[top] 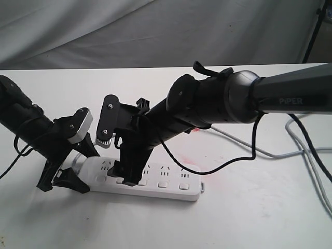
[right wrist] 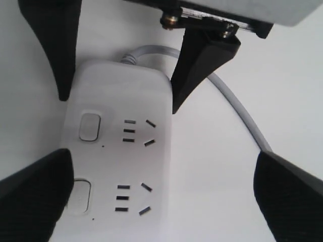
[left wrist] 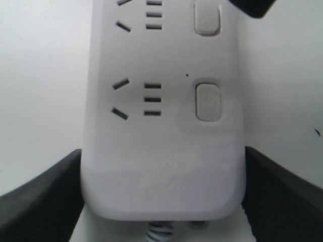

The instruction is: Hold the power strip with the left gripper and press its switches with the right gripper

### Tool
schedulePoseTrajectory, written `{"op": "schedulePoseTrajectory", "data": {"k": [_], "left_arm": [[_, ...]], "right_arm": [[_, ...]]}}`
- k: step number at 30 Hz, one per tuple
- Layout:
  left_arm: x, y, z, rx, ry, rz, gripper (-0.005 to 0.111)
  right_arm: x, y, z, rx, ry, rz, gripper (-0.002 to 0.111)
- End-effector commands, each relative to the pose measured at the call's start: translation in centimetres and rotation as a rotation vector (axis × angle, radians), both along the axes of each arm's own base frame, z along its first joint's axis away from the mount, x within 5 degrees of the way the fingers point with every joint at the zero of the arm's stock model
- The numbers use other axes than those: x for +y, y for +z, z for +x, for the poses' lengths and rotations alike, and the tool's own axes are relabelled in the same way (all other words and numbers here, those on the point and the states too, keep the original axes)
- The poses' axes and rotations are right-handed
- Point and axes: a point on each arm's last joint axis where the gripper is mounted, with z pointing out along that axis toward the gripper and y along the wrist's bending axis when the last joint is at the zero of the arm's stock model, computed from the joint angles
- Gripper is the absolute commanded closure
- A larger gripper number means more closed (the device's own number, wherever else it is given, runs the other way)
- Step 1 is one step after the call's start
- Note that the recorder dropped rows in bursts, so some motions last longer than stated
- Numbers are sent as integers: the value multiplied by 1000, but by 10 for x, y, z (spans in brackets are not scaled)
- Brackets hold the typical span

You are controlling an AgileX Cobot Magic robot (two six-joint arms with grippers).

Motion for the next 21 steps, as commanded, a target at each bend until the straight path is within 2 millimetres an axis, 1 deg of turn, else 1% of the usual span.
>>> {"op": "schedulePoseTrajectory", "data": {"k": [1,10,12,14,21], "left_arm": [[-2,0,-1,0,-2,-2,107],[-2,0,-1,0,-2,-2,107],[-2,0,-1,0,-2,-2,107],[-2,0,-1,0,-2,-2,107],[-2,0,-1,0,-2,-2,107]], "right_arm": [[-3,3,0,4,-5,-1,20],[-3,0,1,1,-6,-9,20],[-4,-9,2,6,-4,-29,20],[-4,-13,4,2,-13,-35,20],[-4,-14,4,-5,-11,-44,20]]}}
